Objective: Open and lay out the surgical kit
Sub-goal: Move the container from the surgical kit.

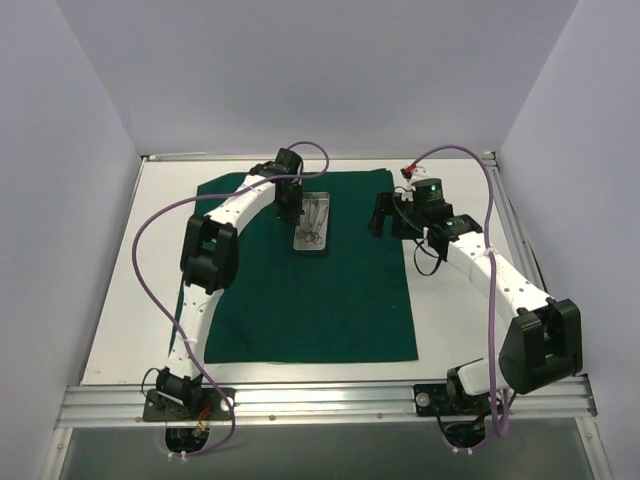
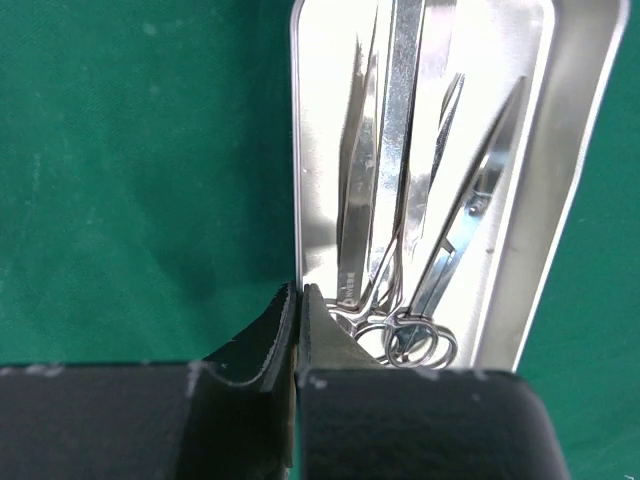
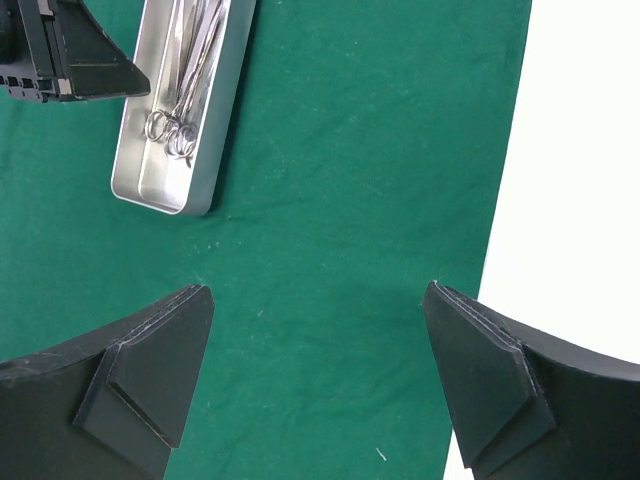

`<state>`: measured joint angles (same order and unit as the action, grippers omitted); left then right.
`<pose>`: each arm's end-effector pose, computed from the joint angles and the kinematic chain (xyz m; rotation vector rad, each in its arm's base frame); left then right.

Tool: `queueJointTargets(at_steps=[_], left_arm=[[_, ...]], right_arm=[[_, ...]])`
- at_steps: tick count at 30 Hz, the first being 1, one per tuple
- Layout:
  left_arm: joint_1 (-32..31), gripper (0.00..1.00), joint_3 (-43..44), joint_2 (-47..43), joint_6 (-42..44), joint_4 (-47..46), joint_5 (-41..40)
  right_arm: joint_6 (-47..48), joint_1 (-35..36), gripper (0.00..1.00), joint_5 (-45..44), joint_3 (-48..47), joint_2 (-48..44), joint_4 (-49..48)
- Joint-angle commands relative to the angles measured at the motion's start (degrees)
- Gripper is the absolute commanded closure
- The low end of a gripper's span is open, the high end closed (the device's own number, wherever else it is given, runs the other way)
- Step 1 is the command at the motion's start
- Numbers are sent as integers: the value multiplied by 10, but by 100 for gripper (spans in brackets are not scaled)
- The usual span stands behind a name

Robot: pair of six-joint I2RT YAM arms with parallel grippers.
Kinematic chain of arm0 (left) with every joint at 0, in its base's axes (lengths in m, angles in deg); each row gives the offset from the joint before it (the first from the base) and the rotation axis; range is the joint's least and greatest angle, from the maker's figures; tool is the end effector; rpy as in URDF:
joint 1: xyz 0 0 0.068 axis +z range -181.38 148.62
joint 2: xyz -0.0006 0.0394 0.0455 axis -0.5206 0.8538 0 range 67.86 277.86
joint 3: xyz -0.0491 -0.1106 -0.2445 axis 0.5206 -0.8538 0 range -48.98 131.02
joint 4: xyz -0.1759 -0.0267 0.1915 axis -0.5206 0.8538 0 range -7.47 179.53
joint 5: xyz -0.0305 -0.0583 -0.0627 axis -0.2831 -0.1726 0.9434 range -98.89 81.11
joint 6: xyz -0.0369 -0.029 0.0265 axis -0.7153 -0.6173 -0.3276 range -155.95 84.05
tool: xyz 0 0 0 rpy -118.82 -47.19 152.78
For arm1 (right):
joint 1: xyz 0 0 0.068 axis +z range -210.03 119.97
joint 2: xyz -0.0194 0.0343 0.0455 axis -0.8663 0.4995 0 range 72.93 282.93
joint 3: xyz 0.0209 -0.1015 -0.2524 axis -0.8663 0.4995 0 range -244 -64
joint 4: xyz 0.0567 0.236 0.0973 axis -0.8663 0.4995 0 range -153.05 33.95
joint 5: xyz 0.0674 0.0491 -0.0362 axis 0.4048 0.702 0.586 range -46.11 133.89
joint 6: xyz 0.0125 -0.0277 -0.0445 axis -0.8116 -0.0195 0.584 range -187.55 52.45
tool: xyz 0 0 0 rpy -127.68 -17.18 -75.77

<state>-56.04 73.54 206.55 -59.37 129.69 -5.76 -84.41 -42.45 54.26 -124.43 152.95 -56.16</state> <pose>0.4712 -0.2186 0.1792 0.0473 2.7191 -0.3307 0.3058 0.1037 0.2993 -0.1291 2.0671 0.5582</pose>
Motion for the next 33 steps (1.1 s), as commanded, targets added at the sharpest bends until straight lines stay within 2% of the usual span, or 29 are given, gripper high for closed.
queueJointTargets(at_steps=[1,10,18,25,33], left_arm=[[-1,98,35,-3,13,18,-1],[1,98,44,-38,16,42,-26],[12,98,-55,-116,16,18,-79],[59,98,-160,-209,39,-14,-80],[144,98,-194,-245,105,3,-81]], right_arm=[[7,-4,9,0,1,-20,1],[6,-4,9,4,3,-16,-1],[4,-4,10,12,4,-8,-6],[-3,0,10,18,6,-3,-9],[-4,14,10,17,-3,6,-7]])
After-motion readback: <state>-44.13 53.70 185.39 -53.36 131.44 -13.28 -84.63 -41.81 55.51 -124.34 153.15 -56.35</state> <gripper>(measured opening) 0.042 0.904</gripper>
